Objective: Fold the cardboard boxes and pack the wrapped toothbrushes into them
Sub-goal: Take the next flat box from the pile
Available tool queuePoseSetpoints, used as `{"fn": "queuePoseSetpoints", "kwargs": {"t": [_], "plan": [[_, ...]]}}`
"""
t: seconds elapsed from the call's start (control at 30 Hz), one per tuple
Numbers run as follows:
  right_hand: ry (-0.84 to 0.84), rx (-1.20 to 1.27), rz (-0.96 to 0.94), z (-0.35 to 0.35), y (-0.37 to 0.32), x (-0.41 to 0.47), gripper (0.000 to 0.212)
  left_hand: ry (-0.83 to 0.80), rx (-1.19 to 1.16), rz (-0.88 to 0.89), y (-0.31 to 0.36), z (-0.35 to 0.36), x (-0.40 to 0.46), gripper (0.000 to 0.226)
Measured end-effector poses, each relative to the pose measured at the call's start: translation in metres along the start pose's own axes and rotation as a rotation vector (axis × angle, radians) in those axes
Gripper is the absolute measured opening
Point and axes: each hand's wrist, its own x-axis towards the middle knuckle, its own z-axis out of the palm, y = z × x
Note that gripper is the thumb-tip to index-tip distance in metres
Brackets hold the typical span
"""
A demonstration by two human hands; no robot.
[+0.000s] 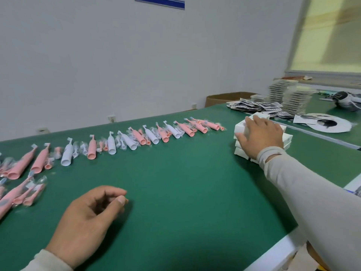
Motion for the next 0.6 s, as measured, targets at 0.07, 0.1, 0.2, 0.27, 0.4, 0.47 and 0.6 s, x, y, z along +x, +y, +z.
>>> {"fn": "queuePoseSetpoints", "kwargs": {"t": [0.07, 0.1, 0.2, 0.27, 0.4, 0.47, 0.6], "plan": [[0.174, 0.163, -0.097, -0.011, -0.028, -0.021, 0.055, 0.007, -0.004, 0.006, 0.003, 0.002, 0.002, 0.009], [0.244, 0.284, -0.183, -0.018, -0.051, -0.036, 0.050, 0.026, 0.008, 0.019, 0.003, 0.003, 0.003, 0.012], [0.147, 0.621, -0.460, -0.031, -0.144, -0.092, 0.048, 0.208, 0.045, 0.034, 0.006, 0.003, 0.007, 0.019], [-0.092, 0.795, -0.547, -0.035, -0.209, -0.125, 0.040, 0.364, 0.082, 0.063, 0.007, -0.007, 0.005, 0.022], [-0.480, 1.214, -0.469, -0.042, -0.309, -0.167, 0.003, 0.556, 0.145, 0.042, -0.002, -0.039, -0.013, 0.025], [-0.495, 1.336, -0.432, -0.037, -0.332, -0.181, 0.004, 0.640, 0.178, -0.024, -0.008, -0.054, -0.023, 0.026], [-0.438, 1.271, -0.559, -0.022, -0.338, -0.201, 0.016, 0.667, 0.232, -0.116, -0.014, -0.075, -0.039, 0.018]]}}
